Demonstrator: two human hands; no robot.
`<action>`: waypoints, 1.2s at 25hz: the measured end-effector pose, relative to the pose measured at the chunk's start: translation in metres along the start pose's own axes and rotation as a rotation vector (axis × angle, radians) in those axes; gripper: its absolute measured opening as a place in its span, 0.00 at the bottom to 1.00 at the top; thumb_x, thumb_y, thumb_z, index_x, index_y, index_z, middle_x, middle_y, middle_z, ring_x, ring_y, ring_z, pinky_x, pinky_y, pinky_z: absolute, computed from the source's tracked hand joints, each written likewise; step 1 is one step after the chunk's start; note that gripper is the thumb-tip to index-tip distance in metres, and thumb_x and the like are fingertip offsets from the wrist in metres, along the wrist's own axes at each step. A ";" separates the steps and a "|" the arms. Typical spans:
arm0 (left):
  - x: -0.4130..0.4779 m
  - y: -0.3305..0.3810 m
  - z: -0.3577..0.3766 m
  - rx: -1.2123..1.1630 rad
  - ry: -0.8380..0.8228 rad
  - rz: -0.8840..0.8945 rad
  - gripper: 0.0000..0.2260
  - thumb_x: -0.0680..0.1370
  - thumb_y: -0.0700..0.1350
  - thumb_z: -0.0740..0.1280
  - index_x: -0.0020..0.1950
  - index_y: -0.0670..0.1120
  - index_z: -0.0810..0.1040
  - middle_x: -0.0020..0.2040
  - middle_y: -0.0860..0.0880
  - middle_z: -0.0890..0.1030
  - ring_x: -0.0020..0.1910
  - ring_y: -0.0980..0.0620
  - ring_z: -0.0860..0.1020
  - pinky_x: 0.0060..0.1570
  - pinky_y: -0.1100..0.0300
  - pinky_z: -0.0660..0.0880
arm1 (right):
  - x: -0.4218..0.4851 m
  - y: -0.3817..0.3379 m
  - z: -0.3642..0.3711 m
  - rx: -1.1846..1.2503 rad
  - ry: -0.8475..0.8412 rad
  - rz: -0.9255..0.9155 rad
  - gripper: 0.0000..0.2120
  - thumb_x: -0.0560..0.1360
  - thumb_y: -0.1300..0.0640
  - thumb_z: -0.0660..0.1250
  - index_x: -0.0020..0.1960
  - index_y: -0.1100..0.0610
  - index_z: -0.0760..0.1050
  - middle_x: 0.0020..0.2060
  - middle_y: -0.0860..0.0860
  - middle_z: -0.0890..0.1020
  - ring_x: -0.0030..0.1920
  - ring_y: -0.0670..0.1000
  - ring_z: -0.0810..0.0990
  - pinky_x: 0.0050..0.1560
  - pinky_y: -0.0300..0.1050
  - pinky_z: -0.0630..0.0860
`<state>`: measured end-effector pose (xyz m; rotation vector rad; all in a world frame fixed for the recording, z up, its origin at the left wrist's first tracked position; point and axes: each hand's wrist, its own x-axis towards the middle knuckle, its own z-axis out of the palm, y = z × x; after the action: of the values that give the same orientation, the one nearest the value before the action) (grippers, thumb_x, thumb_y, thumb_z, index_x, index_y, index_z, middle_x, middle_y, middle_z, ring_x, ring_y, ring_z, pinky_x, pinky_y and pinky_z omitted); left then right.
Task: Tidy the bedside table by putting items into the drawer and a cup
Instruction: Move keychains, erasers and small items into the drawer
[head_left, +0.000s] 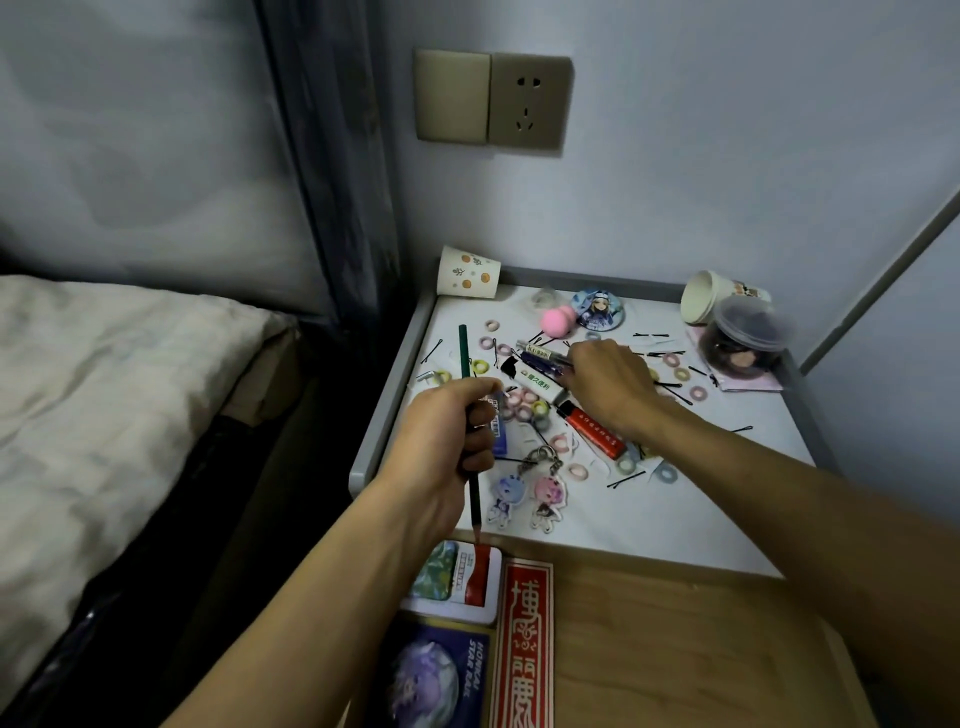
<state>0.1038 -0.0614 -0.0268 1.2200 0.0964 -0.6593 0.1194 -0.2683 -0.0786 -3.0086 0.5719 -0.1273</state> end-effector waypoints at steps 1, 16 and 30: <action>0.000 0.001 -0.001 -0.008 0.002 -0.002 0.06 0.80 0.40 0.63 0.43 0.43 0.74 0.27 0.53 0.63 0.24 0.56 0.56 0.23 0.64 0.51 | 0.001 -0.001 -0.001 0.007 0.000 0.002 0.08 0.80 0.56 0.64 0.43 0.58 0.75 0.34 0.51 0.76 0.30 0.48 0.73 0.26 0.41 0.62; -0.019 -0.017 0.015 0.053 -0.154 0.085 0.12 0.77 0.49 0.70 0.54 0.42 0.76 0.26 0.55 0.61 0.23 0.57 0.57 0.20 0.66 0.55 | -0.116 -0.025 -0.069 0.650 -0.217 -0.032 0.07 0.83 0.52 0.57 0.51 0.52 0.71 0.35 0.46 0.76 0.30 0.43 0.71 0.31 0.37 0.65; -0.047 -0.074 0.037 0.324 -0.100 0.082 0.14 0.79 0.51 0.66 0.54 0.41 0.81 0.43 0.43 0.82 0.42 0.44 0.79 0.41 0.51 0.74 | -0.196 -0.016 -0.026 0.509 -0.138 -0.115 0.20 0.82 0.57 0.58 0.72 0.53 0.60 0.51 0.51 0.80 0.47 0.50 0.80 0.46 0.50 0.80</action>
<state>0.0172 -0.0886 -0.0554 1.4902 -0.1487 -0.6802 -0.0594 -0.1830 -0.0643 -2.5270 0.2957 -0.0590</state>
